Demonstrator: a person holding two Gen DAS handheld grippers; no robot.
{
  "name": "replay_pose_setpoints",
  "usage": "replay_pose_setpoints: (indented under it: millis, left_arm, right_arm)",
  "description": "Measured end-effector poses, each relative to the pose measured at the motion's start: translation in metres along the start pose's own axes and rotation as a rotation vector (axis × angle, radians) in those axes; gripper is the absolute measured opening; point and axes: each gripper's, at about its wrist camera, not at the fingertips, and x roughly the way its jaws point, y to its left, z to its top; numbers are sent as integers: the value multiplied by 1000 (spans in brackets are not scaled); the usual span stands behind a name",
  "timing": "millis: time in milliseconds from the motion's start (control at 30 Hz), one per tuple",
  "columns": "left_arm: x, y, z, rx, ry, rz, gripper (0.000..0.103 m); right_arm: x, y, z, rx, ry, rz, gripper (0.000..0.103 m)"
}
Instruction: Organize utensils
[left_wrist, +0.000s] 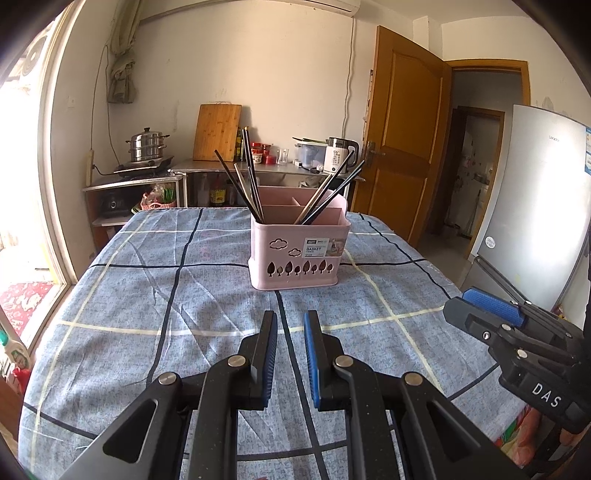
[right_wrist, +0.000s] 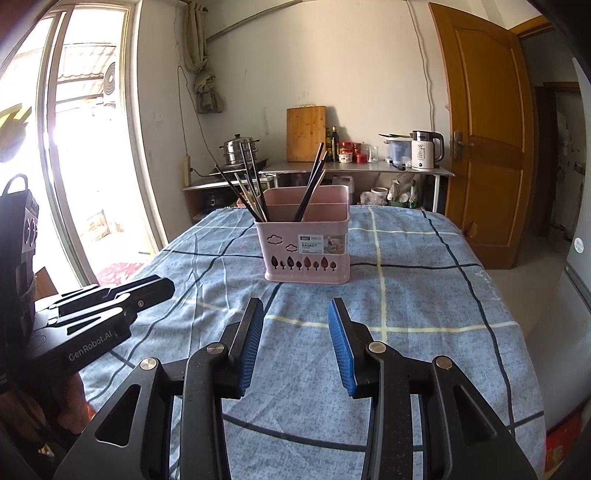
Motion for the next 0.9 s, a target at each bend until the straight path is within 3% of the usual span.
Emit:
replay_pose_setpoints:
  millis: [900]
  left_arm:
    - [-2, -3, -2, 7, -15, -3, 14]
  right_arm:
    - [-3, 0, 2, 6, -16, -17, 38]
